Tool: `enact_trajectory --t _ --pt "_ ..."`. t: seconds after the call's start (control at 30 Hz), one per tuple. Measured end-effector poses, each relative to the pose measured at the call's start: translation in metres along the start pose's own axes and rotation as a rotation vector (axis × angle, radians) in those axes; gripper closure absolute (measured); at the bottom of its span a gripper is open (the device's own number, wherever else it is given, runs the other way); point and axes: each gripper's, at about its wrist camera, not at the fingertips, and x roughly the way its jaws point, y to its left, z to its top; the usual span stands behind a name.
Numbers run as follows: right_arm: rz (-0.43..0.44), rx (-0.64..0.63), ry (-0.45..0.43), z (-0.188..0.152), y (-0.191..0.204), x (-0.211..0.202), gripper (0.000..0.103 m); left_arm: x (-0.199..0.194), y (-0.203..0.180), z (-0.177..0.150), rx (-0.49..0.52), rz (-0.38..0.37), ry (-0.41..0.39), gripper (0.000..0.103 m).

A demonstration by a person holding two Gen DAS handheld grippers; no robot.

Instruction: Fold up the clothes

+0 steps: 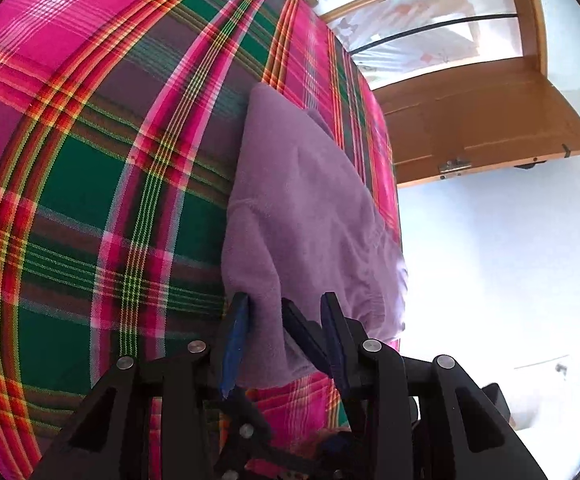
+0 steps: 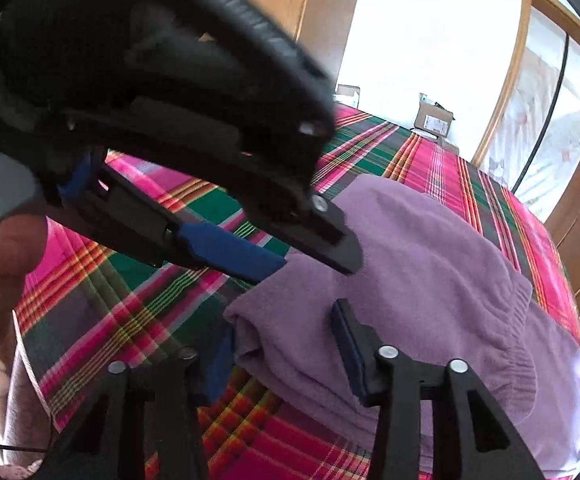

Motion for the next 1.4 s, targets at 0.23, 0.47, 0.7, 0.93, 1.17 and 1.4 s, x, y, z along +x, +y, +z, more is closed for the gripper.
enact_trajectory --t 0.23,0.47,0.7,0.93,1.17,1.4 --pt "0.03 0.07 -0.003 0.002 -0.017 -0.004 0.088 -0.016 0.024 0.01 -0.04 -0.003 -0.049 0.066" --pt "0.099 0.123 -0.059 0.009 -0.033 -0.013 0.089 -0.002 0.021 0.034 -0.022 0.008 -0.046 0.066" --pt "0.134 0.14 -0.081 0.006 -0.032 -0.026 0.089 0.021 0.015 0.058 -0.014 -0.006 -0.001 0.066" --pt "0.143 0.141 -0.078 0.005 -0.032 -0.026 0.089 0.04 0.01 0.079 -0.014 -0.035 0.034 0.067" --pt "0.126 0.106 -0.074 0.011 -0.022 -0.024 0.089 0.032 0.015 0.086 0.007 -0.054 -0.006 0.092" --pt "0.13 0.069 -0.073 0.02 -0.01 -0.022 0.09 0.02 0.018 0.084 0.025 -0.082 -0.039 0.093"
